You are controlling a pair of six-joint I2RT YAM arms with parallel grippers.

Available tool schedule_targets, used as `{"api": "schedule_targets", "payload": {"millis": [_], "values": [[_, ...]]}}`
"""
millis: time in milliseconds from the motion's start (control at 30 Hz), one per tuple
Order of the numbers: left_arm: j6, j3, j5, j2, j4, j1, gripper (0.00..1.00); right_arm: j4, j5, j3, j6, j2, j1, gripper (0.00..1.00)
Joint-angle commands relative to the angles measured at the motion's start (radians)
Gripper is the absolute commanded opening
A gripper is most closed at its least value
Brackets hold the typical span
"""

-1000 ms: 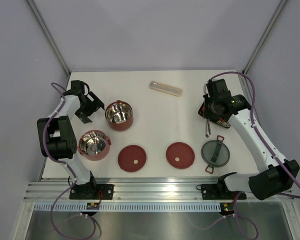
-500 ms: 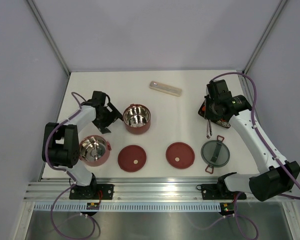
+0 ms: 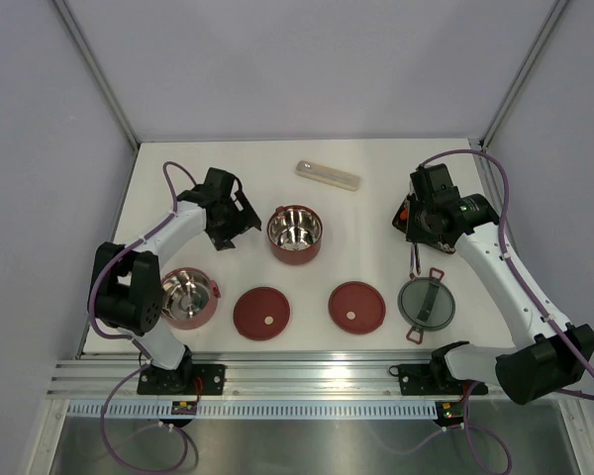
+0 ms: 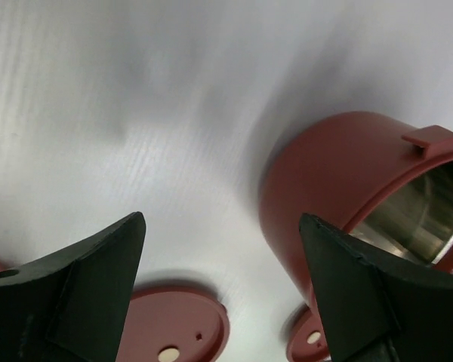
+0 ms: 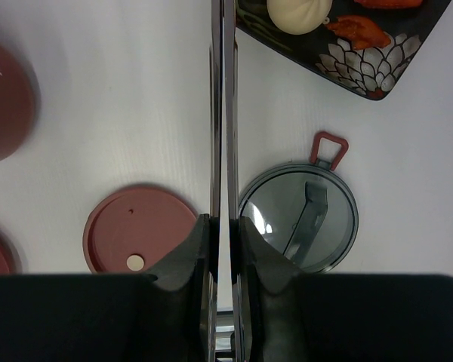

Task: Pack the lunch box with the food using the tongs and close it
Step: Move the packing box to the center of the board.

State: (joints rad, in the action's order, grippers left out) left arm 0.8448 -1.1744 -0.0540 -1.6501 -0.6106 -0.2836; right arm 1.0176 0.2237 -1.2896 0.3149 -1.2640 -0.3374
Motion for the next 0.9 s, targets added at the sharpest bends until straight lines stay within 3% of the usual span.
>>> {"api": "schedule_targets", "payload": {"millis": [0,133,333,533,867], "values": [[-0.133,-0.034,0.166,0.053,-0.101,-0.003,0.85,-0.013,0.014,-0.01,0.012,0.038,0.006,0.15],[-0.232,-0.031,0.258,0.052,-0.178,-0.003,0.74,-0.017,0.006,-0.007,0.013,0.038,0.005,0.15],[-0.286,0.002,0.126,0.039,-0.134,-0.045,0.65,-0.031,-0.012,-0.004,0.016,0.029,0.005,0.15],[-0.256,-0.074,0.01,-0.066,-0.069,-0.147,0.64,-0.036,-0.02,0.006,0.015,0.032,0.006,0.15],[-0.248,-0.33,-0.102,-0.241,-0.051,-0.276,0.66,-0.024,-0.012,0.035,0.029,0.048,0.008,0.15]]}}
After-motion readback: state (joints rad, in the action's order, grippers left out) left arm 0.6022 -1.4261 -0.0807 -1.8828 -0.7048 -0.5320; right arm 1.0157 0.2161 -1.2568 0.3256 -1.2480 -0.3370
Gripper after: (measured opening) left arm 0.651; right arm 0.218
